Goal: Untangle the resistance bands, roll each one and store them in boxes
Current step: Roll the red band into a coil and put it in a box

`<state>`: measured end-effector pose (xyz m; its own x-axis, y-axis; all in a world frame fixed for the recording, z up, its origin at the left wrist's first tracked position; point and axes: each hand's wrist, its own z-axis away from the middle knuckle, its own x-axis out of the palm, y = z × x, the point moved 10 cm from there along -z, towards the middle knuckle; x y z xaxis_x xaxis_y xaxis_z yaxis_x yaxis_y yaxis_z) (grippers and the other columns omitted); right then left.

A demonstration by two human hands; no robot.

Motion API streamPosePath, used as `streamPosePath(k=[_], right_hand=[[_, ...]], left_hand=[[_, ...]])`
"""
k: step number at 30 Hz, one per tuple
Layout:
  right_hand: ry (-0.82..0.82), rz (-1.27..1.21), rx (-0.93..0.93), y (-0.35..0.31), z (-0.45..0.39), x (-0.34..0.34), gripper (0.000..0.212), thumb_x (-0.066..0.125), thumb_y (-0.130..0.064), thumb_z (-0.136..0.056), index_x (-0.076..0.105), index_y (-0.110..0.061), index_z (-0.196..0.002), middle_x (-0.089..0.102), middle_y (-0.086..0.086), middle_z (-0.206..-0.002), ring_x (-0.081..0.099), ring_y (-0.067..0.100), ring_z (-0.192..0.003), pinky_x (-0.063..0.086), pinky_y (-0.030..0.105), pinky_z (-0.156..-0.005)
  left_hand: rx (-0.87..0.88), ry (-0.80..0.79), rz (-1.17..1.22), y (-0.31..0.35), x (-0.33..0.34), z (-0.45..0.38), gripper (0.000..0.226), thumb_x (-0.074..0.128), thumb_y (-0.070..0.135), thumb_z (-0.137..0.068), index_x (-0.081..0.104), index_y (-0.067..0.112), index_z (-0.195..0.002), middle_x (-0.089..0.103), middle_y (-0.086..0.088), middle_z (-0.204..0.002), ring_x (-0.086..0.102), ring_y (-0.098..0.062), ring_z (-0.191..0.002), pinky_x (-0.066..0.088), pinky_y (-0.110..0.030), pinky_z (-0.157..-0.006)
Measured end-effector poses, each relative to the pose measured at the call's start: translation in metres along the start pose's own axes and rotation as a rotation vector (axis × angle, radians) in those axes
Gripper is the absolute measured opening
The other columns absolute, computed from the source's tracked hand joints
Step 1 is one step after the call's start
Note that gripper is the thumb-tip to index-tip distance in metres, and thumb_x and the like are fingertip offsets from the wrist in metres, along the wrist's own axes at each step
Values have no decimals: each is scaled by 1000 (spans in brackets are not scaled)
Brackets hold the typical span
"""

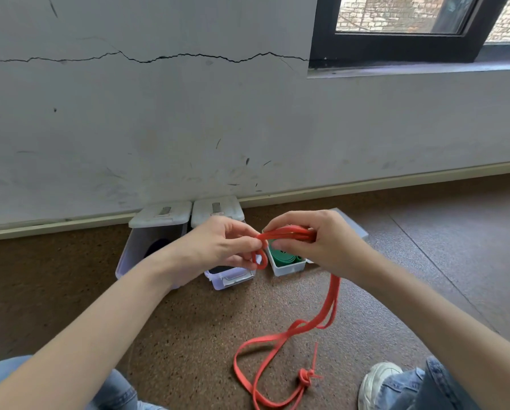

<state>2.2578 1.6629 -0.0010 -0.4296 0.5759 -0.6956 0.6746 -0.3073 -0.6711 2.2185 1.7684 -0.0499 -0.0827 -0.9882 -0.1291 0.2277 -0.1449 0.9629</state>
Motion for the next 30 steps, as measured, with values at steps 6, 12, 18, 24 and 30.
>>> streamPosePath(k=[6, 12, 18, 24, 30], right_hand=[[-100, 158, -4, -3, 4, 14, 8, 56, -12, -91, 59, -12, -99, 55, -14, -80, 54, -7, -65, 46, 8, -62], [-108, 172, -29, -5, 3, 17, 34, 71, -29, -79, 48, -18, -101, 61, -9, -93, 58, 9, -83, 53, 34, -71], [-5, 207, -50, -7, 1, 14, 36, 78, -36, -71, 56, -20, -94, 59, -13, -86, 58, 7, -78, 52, 26, -68], [-120, 169, -85, -9, 4, 17, 19, 78, -19, -74, 71, -18, -91, 68, -8, -80, 58, 2, -68, 44, 12, -61], [-283, 322, -172, -15, 11, 39, 16, 72, -24, -79, 71, -21, -95, 67, -6, -88, 59, 7, -79, 50, 31, -71]], left_hand=[[-87, 0, -11, -12, 8, -4, 15, 64, 12, -85, 75, 14, -76, 74, -10, -81, 72, -18, -78, 55, -18, -66], [-81, 50, 166, -11, -2, -5, 11, 64, 10, -82, 74, 5, -79, 73, -10, -80, 70, -13, -72, 55, -17, -64], [-169, 10, 282, -23, 1, -5, 18, 67, 10, -78, 71, -2, -89, 73, -15, -88, 69, -12, -72, 54, -17, -61], [-169, -129, -131, -26, 3, 0, 15, 73, 21, -77, 76, 20, -91, 73, -1, -97, 66, -5, -87, 53, -19, -78], [-77, -236, -326, -18, 24, 3, 15, 76, 18, -76, 76, 24, -90, 75, 3, -89, 68, -7, -86, 50, -17, -84]])
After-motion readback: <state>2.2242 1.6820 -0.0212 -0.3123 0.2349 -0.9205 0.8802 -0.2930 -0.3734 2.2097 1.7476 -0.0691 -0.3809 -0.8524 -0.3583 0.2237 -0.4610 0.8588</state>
